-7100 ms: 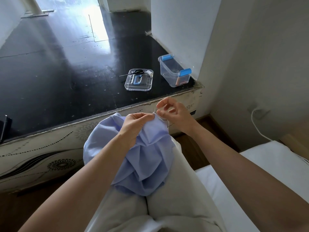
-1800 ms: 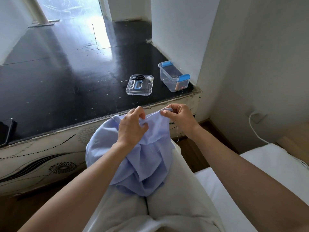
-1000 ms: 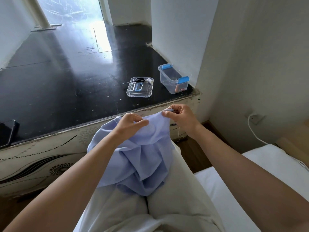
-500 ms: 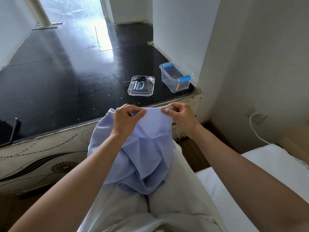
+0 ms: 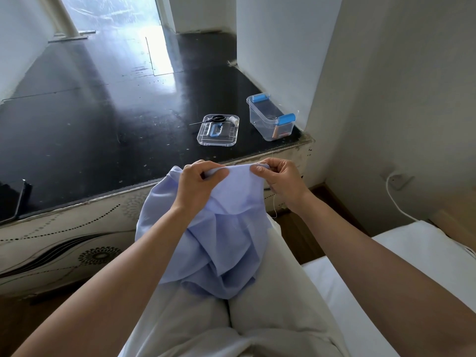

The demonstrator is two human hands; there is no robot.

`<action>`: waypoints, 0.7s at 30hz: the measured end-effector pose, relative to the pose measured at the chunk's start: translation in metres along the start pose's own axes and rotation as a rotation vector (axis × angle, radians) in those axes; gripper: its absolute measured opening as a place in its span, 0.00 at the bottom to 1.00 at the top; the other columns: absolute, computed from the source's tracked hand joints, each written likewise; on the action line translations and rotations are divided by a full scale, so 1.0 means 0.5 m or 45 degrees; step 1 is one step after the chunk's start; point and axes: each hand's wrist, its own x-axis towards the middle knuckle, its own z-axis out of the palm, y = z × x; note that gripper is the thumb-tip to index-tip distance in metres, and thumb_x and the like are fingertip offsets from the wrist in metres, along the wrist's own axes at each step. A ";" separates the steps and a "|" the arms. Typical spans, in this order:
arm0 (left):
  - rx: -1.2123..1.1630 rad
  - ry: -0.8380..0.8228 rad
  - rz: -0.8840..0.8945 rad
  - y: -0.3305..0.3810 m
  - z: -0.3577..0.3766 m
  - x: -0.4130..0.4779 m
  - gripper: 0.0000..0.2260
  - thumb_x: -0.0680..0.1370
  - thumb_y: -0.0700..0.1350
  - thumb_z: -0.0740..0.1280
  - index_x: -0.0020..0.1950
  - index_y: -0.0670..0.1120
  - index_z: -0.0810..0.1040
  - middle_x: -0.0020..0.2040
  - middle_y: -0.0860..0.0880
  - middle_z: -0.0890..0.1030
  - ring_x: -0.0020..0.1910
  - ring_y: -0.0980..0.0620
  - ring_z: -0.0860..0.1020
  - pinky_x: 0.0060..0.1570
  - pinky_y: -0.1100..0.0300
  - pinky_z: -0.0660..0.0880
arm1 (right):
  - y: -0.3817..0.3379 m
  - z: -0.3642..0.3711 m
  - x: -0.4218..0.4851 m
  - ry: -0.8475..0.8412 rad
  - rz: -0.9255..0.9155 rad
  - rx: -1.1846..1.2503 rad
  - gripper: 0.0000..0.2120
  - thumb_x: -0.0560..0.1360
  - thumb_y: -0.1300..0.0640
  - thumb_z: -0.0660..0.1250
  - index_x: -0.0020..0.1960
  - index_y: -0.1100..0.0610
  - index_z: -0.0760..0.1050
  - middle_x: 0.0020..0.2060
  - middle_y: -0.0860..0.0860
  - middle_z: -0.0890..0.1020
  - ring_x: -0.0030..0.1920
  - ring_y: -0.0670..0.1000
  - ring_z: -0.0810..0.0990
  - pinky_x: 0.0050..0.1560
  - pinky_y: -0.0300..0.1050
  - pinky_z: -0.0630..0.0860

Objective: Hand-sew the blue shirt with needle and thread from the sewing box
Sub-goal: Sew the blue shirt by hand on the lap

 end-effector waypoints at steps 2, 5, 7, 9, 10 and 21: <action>-0.011 0.011 -0.029 -0.001 0.000 0.001 0.01 0.75 0.42 0.73 0.44 0.46 0.83 0.42 0.43 0.82 0.40 0.47 0.77 0.41 0.61 0.75 | -0.001 0.000 -0.002 -0.011 0.001 0.009 0.11 0.78 0.57 0.68 0.52 0.66 0.77 0.38 0.53 0.79 0.27 0.38 0.76 0.29 0.28 0.71; 0.026 -0.007 -0.052 -0.008 0.004 0.003 0.06 0.75 0.44 0.73 0.39 0.45 0.80 0.37 0.42 0.79 0.36 0.48 0.74 0.38 0.59 0.73 | 0.000 -0.002 -0.002 -0.021 0.010 0.025 0.12 0.78 0.57 0.68 0.52 0.67 0.77 0.38 0.53 0.79 0.28 0.39 0.76 0.29 0.29 0.71; 0.049 -0.026 -0.021 -0.011 0.002 0.003 0.05 0.76 0.45 0.72 0.40 0.48 0.80 0.39 0.46 0.79 0.40 0.47 0.77 0.42 0.52 0.77 | 0.001 -0.001 -0.001 -0.022 0.020 0.033 0.10 0.77 0.57 0.68 0.50 0.65 0.77 0.38 0.53 0.78 0.28 0.39 0.75 0.29 0.29 0.71; 0.069 -0.033 0.037 -0.012 -0.002 0.001 0.03 0.76 0.47 0.71 0.44 0.49 0.80 0.44 0.46 0.80 0.45 0.43 0.80 0.50 0.47 0.80 | 0.003 0.000 0.000 -0.015 0.025 0.034 0.08 0.77 0.58 0.68 0.49 0.64 0.77 0.37 0.53 0.78 0.27 0.39 0.75 0.28 0.29 0.71; 0.070 -0.037 0.052 -0.013 -0.004 0.000 0.04 0.77 0.49 0.70 0.46 0.50 0.80 0.46 0.46 0.81 0.48 0.42 0.80 0.52 0.46 0.79 | 0.005 0.001 0.000 -0.010 0.027 0.033 0.08 0.77 0.57 0.68 0.49 0.64 0.77 0.38 0.53 0.78 0.27 0.39 0.75 0.28 0.29 0.71; 0.274 -0.066 0.163 0.023 0.027 0.009 0.12 0.73 0.56 0.71 0.48 0.49 0.86 0.42 0.54 0.81 0.46 0.51 0.77 0.55 0.44 0.74 | 0.011 0.000 0.008 -0.066 0.025 0.014 0.08 0.77 0.58 0.69 0.50 0.63 0.78 0.41 0.55 0.80 0.32 0.42 0.79 0.31 0.31 0.73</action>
